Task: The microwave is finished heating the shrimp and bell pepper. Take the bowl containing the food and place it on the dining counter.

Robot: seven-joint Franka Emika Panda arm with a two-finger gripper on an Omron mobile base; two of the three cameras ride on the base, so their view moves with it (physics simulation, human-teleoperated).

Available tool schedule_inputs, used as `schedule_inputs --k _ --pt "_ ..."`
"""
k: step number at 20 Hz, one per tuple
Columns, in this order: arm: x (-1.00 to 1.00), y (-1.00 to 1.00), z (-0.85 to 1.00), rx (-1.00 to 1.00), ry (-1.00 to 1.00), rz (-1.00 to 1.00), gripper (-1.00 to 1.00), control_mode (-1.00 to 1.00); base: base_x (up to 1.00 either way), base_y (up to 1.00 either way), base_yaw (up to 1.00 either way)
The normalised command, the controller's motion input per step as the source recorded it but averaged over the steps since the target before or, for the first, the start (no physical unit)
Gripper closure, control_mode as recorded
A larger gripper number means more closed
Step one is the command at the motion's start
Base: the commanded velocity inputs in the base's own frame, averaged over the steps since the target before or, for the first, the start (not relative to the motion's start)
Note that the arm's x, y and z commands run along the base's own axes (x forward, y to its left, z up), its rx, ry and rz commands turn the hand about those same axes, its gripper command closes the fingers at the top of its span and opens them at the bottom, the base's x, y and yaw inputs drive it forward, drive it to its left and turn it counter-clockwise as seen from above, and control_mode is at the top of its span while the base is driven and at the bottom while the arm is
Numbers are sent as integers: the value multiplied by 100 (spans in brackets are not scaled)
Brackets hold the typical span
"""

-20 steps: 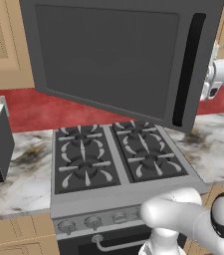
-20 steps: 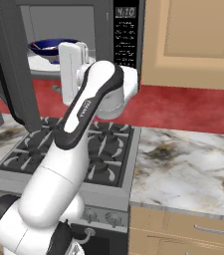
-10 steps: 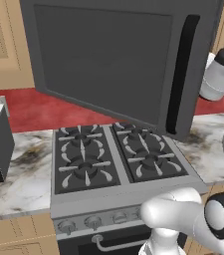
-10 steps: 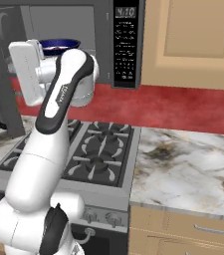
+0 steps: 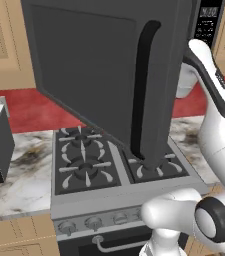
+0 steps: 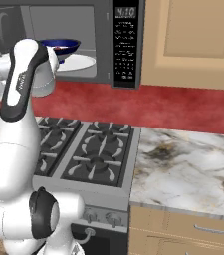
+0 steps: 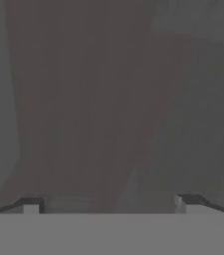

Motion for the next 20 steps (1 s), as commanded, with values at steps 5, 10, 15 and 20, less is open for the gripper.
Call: schedule_inputs --k 5,10,15,20 --pt "5 100 0 0 -22 -16 -100 -100 0 0 0" --pt "8 51 0 -1 -6 -11 -100 -100 0 0 0" --pt "1 -77 6 0 -7 -17 -100 -100 0 0 0" --pt "0 -100 18 0 -5 -32 -100 -100 0 0 0"
